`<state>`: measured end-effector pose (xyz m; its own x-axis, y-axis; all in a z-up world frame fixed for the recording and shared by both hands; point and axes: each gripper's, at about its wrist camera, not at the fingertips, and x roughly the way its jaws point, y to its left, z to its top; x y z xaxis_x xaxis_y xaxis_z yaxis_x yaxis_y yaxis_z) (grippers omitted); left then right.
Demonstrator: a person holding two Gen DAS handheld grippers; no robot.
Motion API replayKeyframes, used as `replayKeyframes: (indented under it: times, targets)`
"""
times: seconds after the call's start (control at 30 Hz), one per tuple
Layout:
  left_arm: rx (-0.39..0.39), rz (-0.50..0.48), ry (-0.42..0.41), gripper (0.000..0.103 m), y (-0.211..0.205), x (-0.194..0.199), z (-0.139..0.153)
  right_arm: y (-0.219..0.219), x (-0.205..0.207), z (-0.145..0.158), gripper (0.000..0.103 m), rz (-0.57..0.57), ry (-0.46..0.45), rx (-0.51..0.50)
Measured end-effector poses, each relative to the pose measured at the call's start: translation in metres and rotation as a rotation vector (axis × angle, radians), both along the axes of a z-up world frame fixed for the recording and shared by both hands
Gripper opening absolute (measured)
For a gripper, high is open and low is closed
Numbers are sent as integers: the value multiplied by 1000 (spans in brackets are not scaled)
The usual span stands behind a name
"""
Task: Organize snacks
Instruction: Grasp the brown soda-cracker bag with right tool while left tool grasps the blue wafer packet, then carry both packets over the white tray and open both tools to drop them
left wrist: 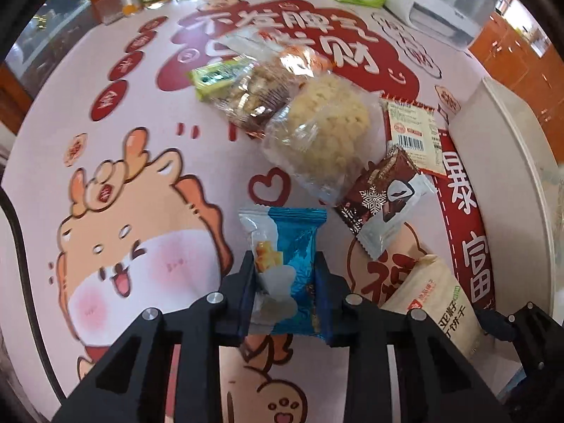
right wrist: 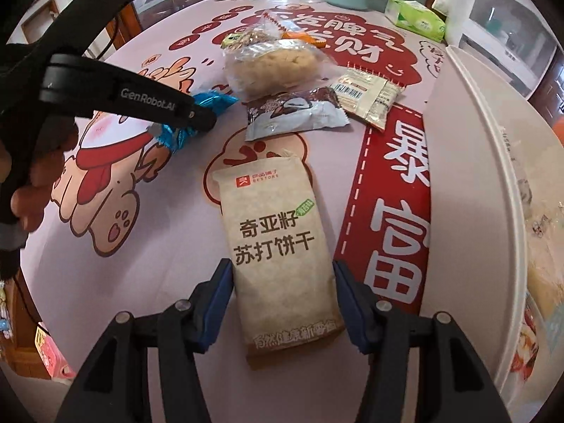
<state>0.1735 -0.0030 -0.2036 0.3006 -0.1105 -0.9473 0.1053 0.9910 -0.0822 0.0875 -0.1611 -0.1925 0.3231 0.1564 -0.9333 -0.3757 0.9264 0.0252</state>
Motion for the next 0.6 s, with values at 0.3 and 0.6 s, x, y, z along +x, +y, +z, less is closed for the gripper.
replayKeyframes:
  times: [0.3, 0.6]
  targets:
    - [4, -54, -192, 28, -19, -43, 82, -3, -18, 51, 57, -16, -116, 74]
    - [-89, -180, -409, 28, -81, -58, 180, -49, -38, 127, 57, -176, -330, 143]
